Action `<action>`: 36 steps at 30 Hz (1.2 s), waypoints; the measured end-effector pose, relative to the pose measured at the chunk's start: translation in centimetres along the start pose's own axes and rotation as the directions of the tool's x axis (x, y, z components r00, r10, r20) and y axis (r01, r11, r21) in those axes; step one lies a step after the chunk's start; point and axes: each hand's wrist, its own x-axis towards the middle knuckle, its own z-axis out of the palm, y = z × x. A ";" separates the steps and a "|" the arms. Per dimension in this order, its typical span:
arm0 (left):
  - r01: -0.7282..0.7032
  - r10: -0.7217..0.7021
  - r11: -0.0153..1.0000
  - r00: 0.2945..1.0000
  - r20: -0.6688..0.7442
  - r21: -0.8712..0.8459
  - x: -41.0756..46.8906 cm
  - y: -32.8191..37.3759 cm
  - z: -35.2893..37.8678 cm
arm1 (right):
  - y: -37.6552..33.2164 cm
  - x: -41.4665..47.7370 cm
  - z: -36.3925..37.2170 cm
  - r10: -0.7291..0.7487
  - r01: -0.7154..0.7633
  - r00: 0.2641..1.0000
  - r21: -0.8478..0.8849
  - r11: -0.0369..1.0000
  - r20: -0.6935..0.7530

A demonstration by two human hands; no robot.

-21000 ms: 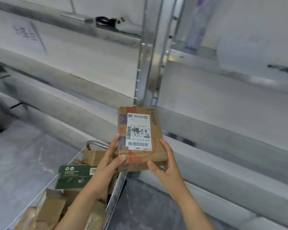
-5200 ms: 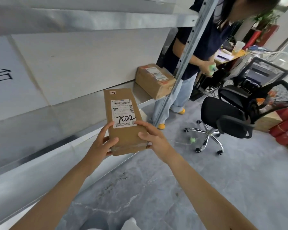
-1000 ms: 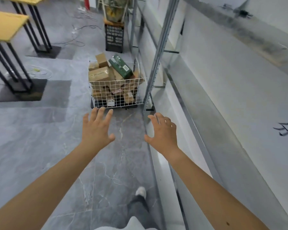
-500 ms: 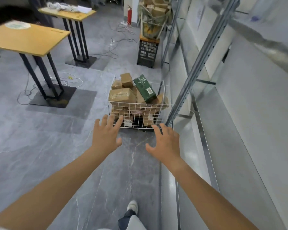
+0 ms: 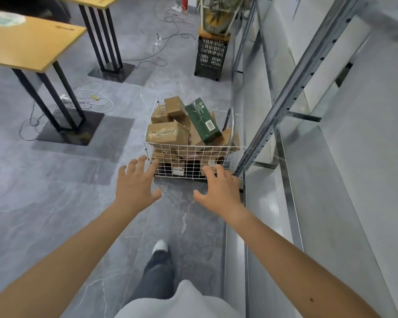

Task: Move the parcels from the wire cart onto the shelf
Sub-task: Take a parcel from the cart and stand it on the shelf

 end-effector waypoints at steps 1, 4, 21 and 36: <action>0.014 -0.014 1.000 1.000 0.015 -0.012 0.9 -0.5 0.4 | 0.0 1.2 0.1 -0.003 0.003 1.000 0.002 1.000 0.017; 0.070 -0.067 0.996 0.996 0.062 -0.049 4.5 -1.8 1.5 | -0.1 4.9 0.6 -0.015 0.015 0.998 -0.008 1.000 0.056; 0.125 -0.122 0.992 0.967 0.225 -0.002 26.4 -12.2 5.4 | -3.1 30.0 3.1 0.057 -0.073 0.969 0.057 0.996 0.241; 0.232 -0.204 0.972 0.892 0.403 -0.023 32.6 -13.1 11.3 | -1.1 41.3 7.7 -0.072 0.118 0.907 -0.086 0.989 0.414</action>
